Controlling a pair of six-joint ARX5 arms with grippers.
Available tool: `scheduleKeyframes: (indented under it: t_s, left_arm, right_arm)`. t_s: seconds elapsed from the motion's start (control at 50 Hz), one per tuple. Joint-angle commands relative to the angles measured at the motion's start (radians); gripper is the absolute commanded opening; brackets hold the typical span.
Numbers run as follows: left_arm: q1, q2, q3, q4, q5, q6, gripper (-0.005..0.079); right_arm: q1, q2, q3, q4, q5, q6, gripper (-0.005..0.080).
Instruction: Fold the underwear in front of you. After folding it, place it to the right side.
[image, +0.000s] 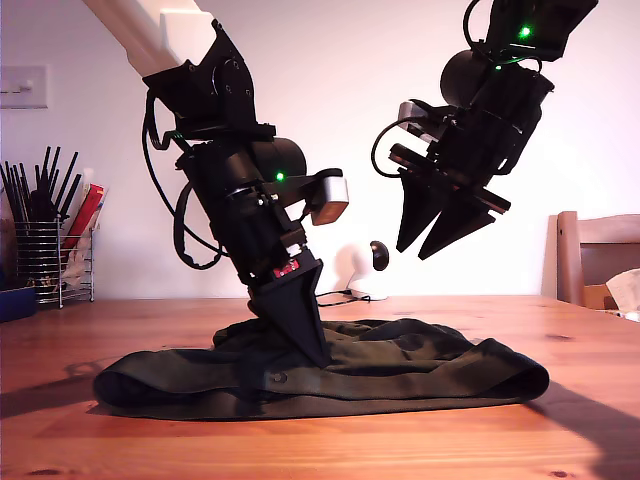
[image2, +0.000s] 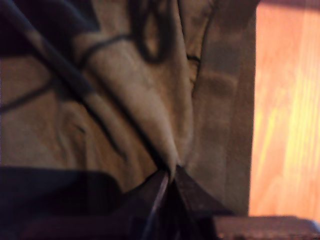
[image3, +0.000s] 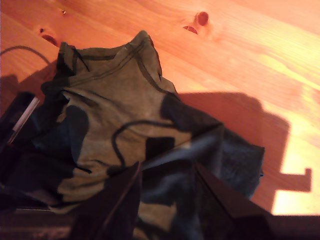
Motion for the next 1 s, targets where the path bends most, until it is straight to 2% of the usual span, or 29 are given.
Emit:
scheduleKeyframes:
  t_s: [0.0,0.36,0.66,0.98]
  left_arm:
    - [-0.003,0.012,0.0,-0.019,0.007,-0.006,-0.0007]
    - [0.008,-0.084,0.013,-0.012,0.0,-0.03,-0.0006]
    - [0.013,-0.1,0.014,-0.097,-0.009,-0.06,0.0009]
    - [0.055,-0.104,0.014,-0.255,-0.01,-0.074,0.0009]
  right_arm:
    - [0.01,0.002,-0.01,0.002,-0.007,-0.003,0.0278]
    - [0.011,0.002,-0.01,0.0,-0.007,-0.003,0.0278]
    - [0.012,0.002,-0.01,0.0,-0.007,-0.003,0.0278]
    - [0.012,0.002,-0.01,0.0,-0.007,-0.003,0.0278]
